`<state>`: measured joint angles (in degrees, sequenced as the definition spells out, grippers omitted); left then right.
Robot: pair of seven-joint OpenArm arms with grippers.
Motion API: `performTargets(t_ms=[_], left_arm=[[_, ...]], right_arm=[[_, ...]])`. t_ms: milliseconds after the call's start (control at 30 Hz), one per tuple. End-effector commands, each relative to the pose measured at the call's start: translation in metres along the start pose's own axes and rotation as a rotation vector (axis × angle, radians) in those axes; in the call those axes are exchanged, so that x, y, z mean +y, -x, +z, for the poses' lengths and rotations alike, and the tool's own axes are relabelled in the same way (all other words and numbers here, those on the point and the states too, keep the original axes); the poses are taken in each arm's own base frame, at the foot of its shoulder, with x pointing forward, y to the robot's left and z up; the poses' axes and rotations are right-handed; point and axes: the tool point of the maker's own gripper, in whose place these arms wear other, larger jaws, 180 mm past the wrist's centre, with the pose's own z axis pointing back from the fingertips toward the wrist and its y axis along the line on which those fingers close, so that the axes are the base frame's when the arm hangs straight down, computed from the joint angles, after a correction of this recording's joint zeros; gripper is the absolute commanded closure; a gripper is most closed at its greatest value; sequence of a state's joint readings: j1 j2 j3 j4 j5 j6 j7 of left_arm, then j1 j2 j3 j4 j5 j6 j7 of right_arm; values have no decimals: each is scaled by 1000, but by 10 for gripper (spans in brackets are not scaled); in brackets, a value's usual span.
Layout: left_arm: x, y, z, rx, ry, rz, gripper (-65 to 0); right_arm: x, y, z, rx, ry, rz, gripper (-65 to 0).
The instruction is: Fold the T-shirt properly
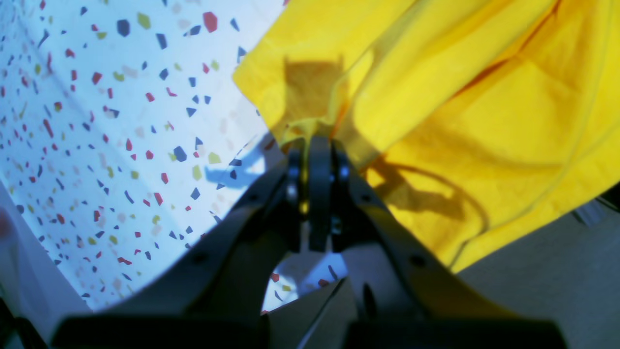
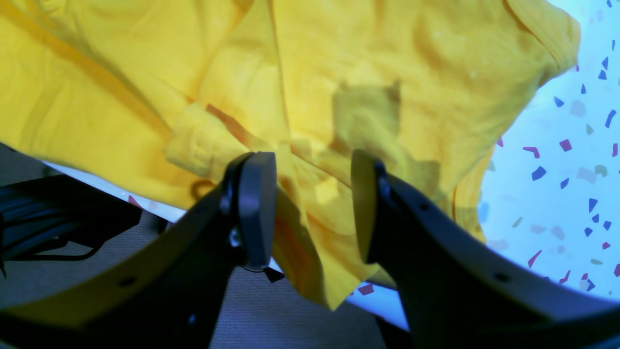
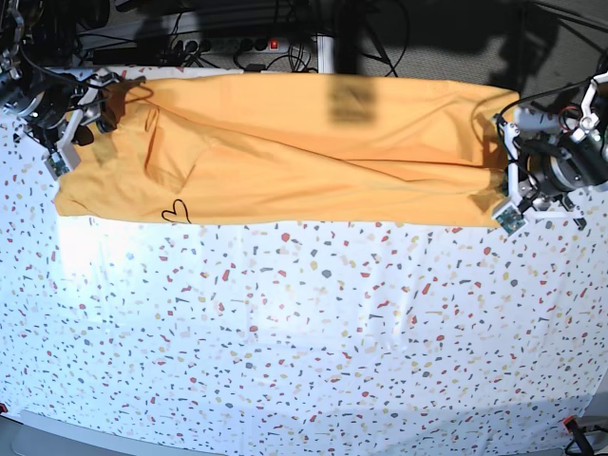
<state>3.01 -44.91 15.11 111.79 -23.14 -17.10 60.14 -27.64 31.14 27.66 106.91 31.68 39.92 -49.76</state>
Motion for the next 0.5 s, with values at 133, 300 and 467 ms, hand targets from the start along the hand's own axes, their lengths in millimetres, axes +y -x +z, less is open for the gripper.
performTargets(t_ms=[133,300,467], left_arm=[[3,6,3,12,-21,8,0],[-8,18,1,39,3,12,0],[-10,20,1,44,8,13,-213]], right_arm=[[-5,-10,5,-30,11,22,-258],[-2,-24,5,-100,-9,7,-258],[1,-54,8,-202,-56,-30,-258]])
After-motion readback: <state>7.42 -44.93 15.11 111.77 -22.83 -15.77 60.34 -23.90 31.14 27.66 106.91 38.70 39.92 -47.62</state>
